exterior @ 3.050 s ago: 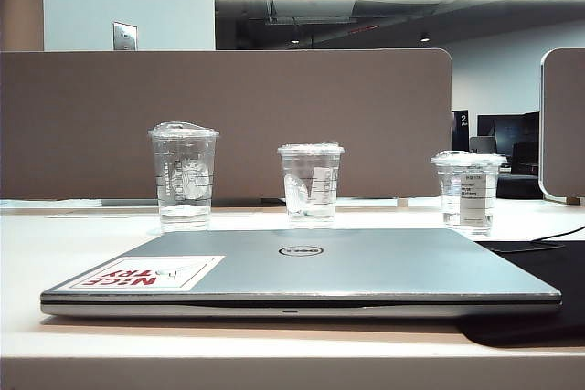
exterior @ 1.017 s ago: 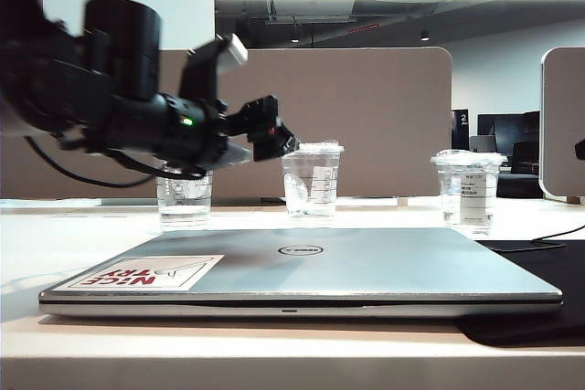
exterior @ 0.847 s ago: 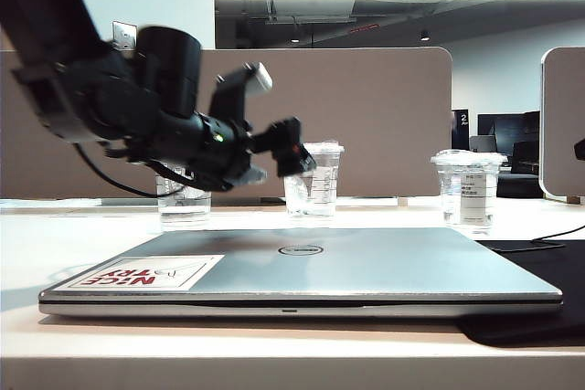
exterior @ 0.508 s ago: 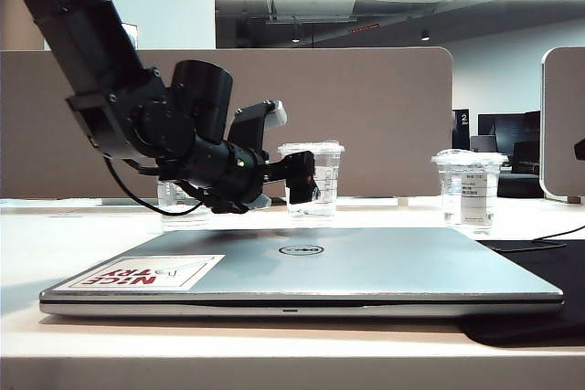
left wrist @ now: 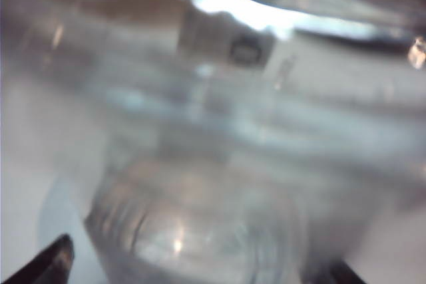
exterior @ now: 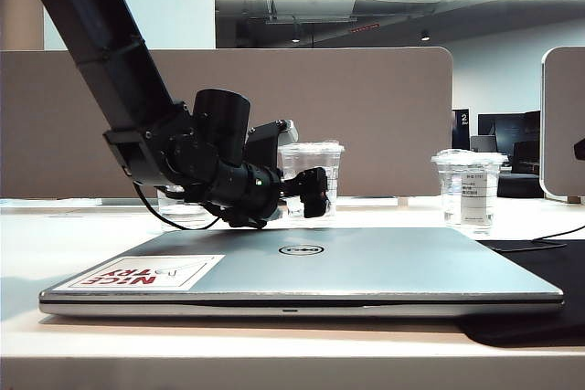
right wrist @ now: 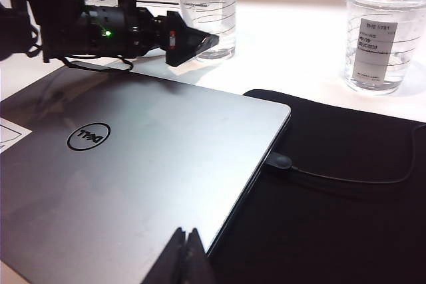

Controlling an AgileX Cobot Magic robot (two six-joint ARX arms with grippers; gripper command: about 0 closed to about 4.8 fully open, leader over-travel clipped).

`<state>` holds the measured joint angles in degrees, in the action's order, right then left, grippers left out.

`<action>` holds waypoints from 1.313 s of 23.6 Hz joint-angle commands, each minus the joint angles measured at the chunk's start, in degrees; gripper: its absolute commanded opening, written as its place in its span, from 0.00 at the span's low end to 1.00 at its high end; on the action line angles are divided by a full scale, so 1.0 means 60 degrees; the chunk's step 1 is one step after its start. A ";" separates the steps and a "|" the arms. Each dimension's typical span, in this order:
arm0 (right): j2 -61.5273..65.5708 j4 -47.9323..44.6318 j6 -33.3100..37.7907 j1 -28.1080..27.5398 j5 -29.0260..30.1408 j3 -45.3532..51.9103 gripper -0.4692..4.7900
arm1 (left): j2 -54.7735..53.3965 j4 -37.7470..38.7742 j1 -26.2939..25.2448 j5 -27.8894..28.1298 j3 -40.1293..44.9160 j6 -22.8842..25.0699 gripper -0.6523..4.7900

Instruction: Pick up the coffee cup on the middle and place it on the left side of the laptop.

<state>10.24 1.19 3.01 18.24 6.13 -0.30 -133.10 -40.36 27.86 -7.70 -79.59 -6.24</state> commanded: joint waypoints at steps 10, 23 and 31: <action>0.0229 -0.0168 -0.0007 0.0022 0.0004 0.0036 0.08 | -0.0393 -0.0710 -0.0004 -0.0426 -0.0539 -0.0288 1.00; 0.0251 -0.0168 -0.0007 0.0022 0.0004 0.0036 0.08 | -0.0386 -0.1071 -0.0007 -0.0688 -0.0645 -0.0219 1.00; 0.0251 -0.0168 -0.0004 0.0022 0.0004 0.0036 0.08 | -0.0393 -0.0933 -0.0007 -0.0688 -0.0645 -0.0208 1.00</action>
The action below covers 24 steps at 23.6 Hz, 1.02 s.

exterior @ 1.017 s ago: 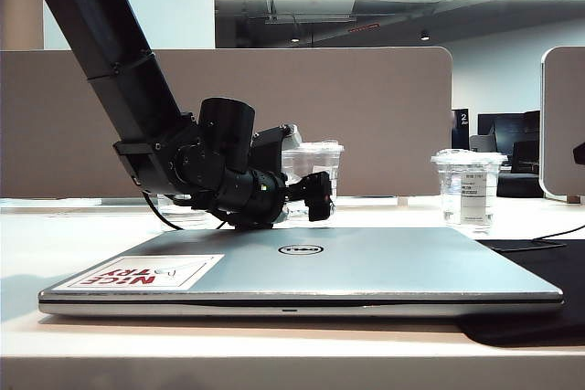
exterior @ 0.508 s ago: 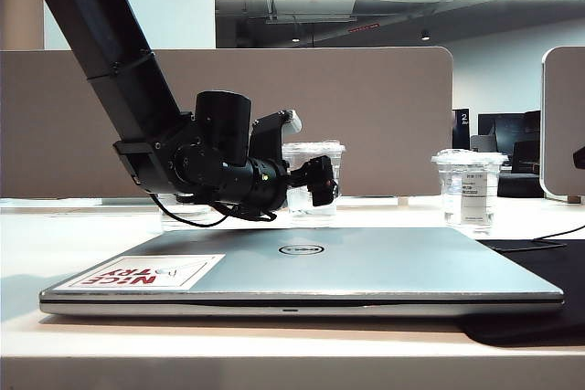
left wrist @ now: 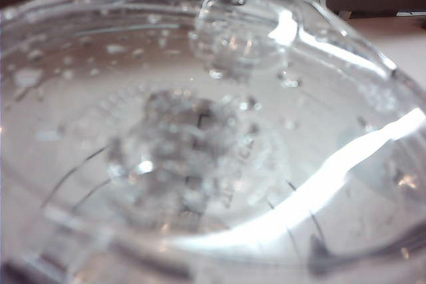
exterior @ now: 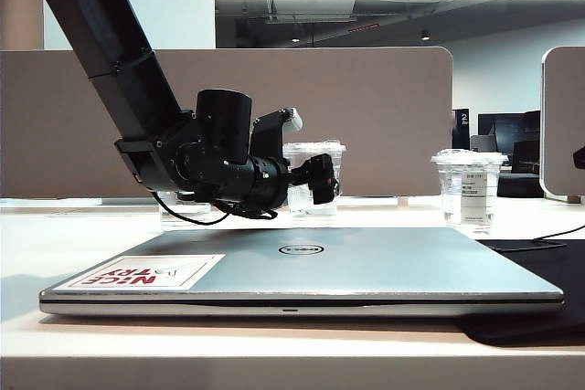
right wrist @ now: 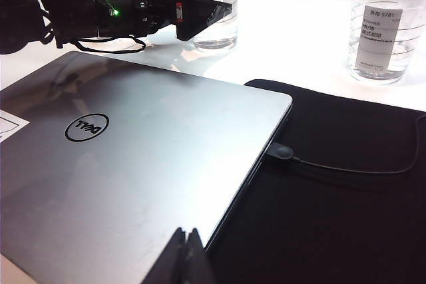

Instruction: Pick up the coffee cup on the middle and place it on the left side of the laptop.

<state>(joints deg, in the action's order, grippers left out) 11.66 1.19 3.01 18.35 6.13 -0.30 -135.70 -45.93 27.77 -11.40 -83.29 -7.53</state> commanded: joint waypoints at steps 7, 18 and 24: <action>0.0015 -0.0168 -0.0007 0.0004 0.0004 0.0036 0.08 | 0.0040 0.0004 0.0007 -0.0036 -0.0029 0.0007 0.87; 0.0015 -0.0168 -0.0004 0.0004 0.0004 0.0036 0.08 | 0.0058 -0.0011 0.0007 -0.0040 -0.0029 0.0007 0.78; 0.0015 -0.0168 -0.0007 0.0004 0.0004 0.0036 0.08 | 0.0084 -0.0266 0.0007 -0.0073 -0.0025 0.0007 0.78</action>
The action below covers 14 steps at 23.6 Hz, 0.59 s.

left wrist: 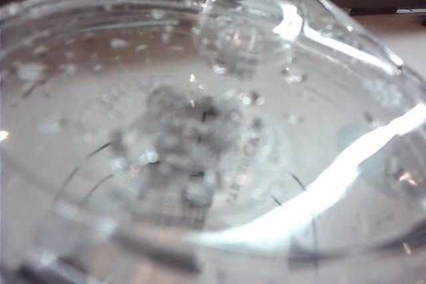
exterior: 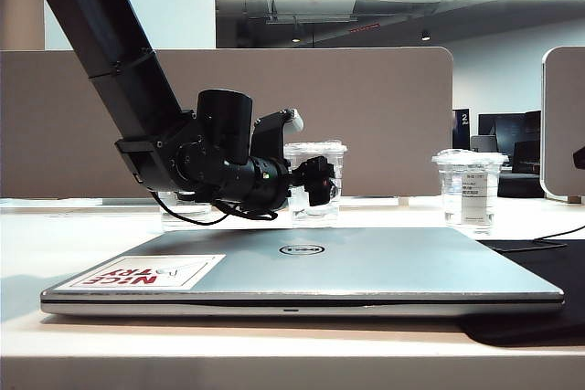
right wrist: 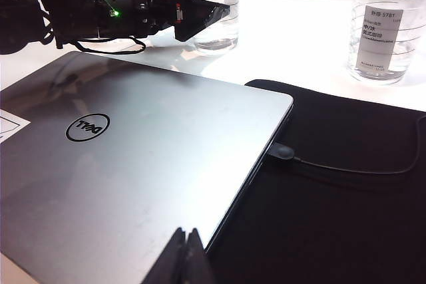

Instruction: Pick up the coffee cup on the middle and place it on the left side of the laptop.

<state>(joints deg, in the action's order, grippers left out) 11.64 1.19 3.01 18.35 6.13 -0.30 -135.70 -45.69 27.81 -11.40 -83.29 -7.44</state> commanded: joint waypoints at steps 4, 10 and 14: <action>0.0018 -0.0164 -0.0007 0.0004 0.0004 0.0036 0.08 | 0.0200 -0.0302 0.0000 -0.0138 -0.0022 -0.0007 0.78; 0.0018 -0.0168 -0.0007 0.0004 0.0004 0.0036 0.08 | 0.0736 -0.0324 0.0000 -0.0503 -0.0015 0.0408 0.78; 0.0018 -0.0164 -0.0007 0.0004 0.0004 0.0036 0.08 | 0.1158 -0.0364 -0.0004 -0.1268 0.0044 0.0419 0.78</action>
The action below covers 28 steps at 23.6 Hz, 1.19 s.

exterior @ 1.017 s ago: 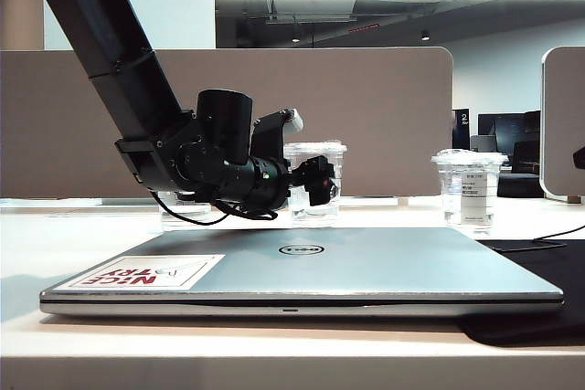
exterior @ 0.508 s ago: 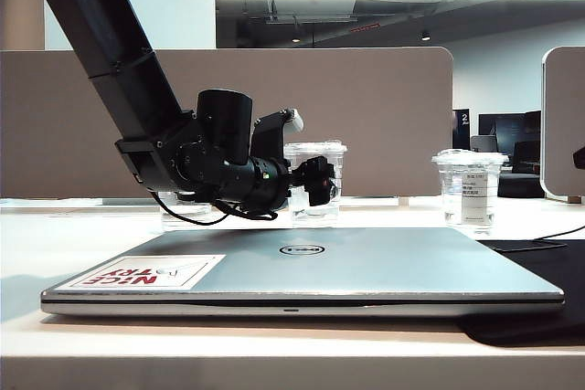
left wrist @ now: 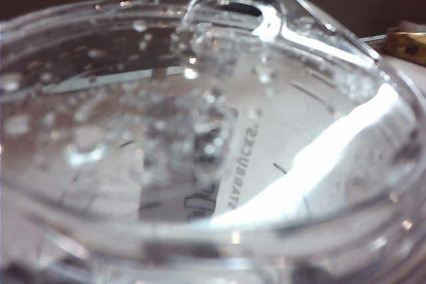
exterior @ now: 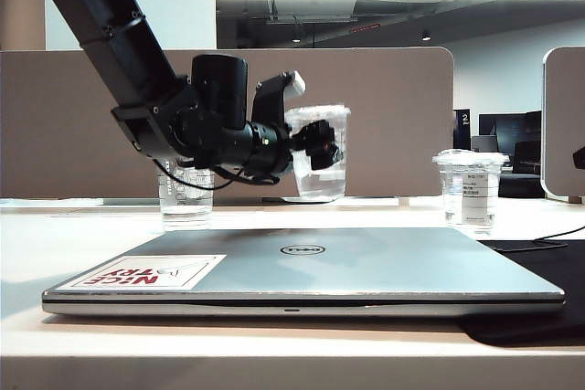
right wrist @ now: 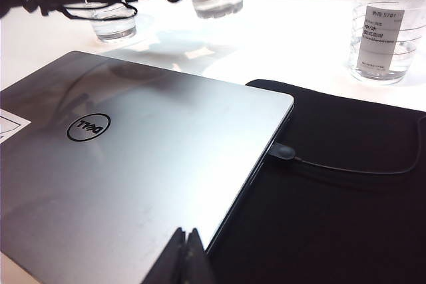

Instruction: Pick up the coffee cup on the middle and place it on the left side of the laptop.

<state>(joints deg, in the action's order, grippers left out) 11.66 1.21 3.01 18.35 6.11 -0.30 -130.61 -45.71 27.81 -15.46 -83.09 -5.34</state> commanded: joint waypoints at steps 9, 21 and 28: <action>-0.0022 -0.0171 -0.0007 0.0004 0.0007 0.0036 0.08 | 0.1588 -0.0834 -0.0015 -0.1147 0.1045 0.0076 0.78; -0.0160 -0.0171 -0.0004 0.0004 0.0007 0.0036 0.08 | 0.5479 -0.0820 -0.0273 -0.1089 0.4914 0.0652 0.78; -0.0554 -0.0175 -0.0004 0.0007 0.0007 0.0036 0.08 | 0.9122 -0.0747 -0.1377 0.0004 0.8633 0.0648 0.78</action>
<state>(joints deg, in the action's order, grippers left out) 8.49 1.19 3.01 18.35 6.11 -0.30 -78.56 -48.71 20.23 -16.75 -33.47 -1.72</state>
